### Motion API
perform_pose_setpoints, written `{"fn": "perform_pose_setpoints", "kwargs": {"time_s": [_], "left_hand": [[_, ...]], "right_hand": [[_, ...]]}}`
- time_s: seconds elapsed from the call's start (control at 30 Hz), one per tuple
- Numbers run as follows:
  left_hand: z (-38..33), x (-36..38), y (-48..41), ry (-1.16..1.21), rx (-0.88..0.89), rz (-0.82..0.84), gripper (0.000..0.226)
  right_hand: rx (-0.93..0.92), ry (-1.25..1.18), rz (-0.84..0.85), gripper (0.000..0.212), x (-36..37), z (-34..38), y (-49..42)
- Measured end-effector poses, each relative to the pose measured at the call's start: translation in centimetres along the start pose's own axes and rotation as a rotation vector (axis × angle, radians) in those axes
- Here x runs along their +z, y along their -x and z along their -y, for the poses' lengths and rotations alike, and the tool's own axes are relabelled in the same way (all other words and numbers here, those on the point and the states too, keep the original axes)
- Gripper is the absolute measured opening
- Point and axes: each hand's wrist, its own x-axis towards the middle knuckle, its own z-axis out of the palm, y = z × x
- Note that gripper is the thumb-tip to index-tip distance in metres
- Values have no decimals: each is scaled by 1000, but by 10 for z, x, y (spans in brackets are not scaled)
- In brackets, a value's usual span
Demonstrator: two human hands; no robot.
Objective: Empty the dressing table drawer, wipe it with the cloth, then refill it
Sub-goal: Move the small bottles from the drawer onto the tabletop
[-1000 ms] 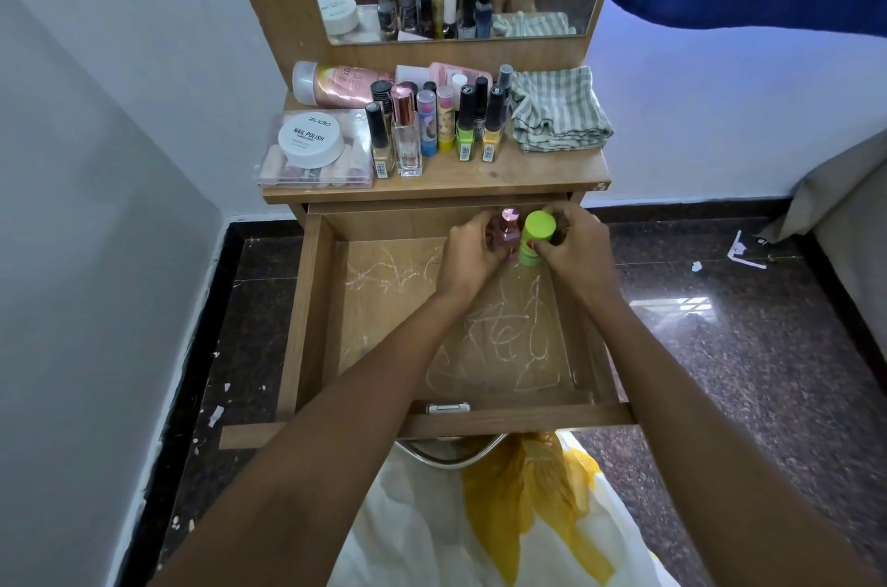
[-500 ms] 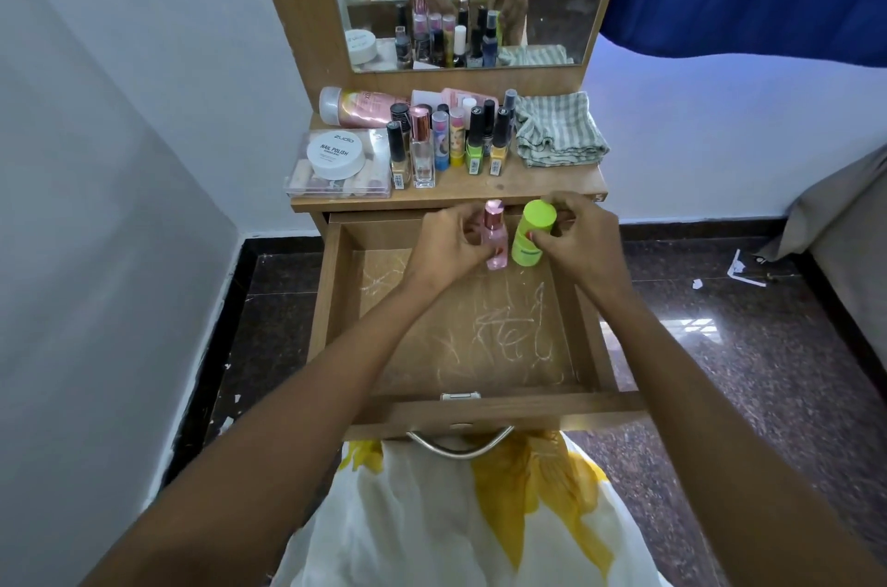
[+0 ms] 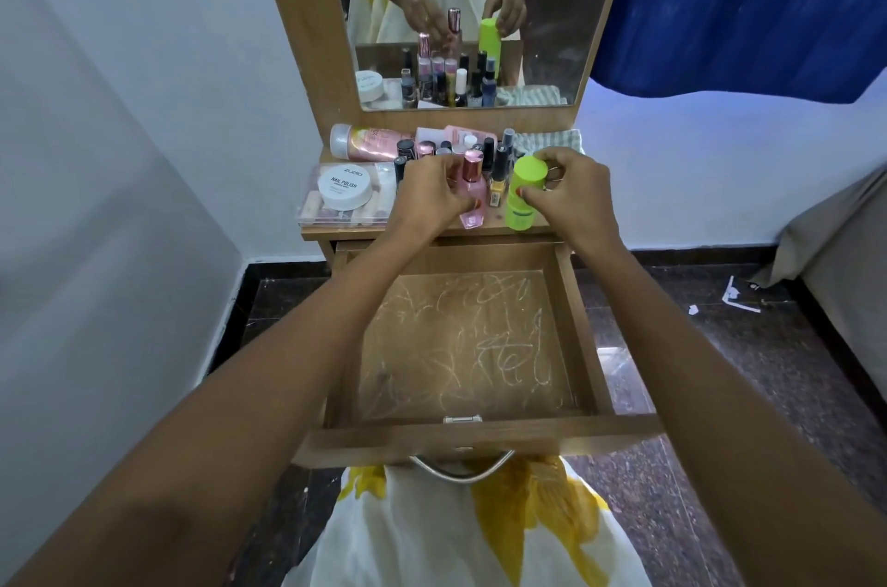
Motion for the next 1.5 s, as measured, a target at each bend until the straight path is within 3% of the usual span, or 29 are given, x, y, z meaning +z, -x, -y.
{"fn": "perform_pose_setpoints", "kwargs": {"time_s": [0.8, 1.0, 1.5], "left_hand": [[5, 14, -16, -125, -27, -17, 14], [8, 18, -15, -150, -62, -74, 24], [1, 12, 11, -96, -110, -177, 14]], "right_hand": [[3, 49, 0, 34, 19, -9, -20], [-11, 58, -19, 35, 22, -14, -22], [53, -3, -64, 40, 16, -22, -15]]}}
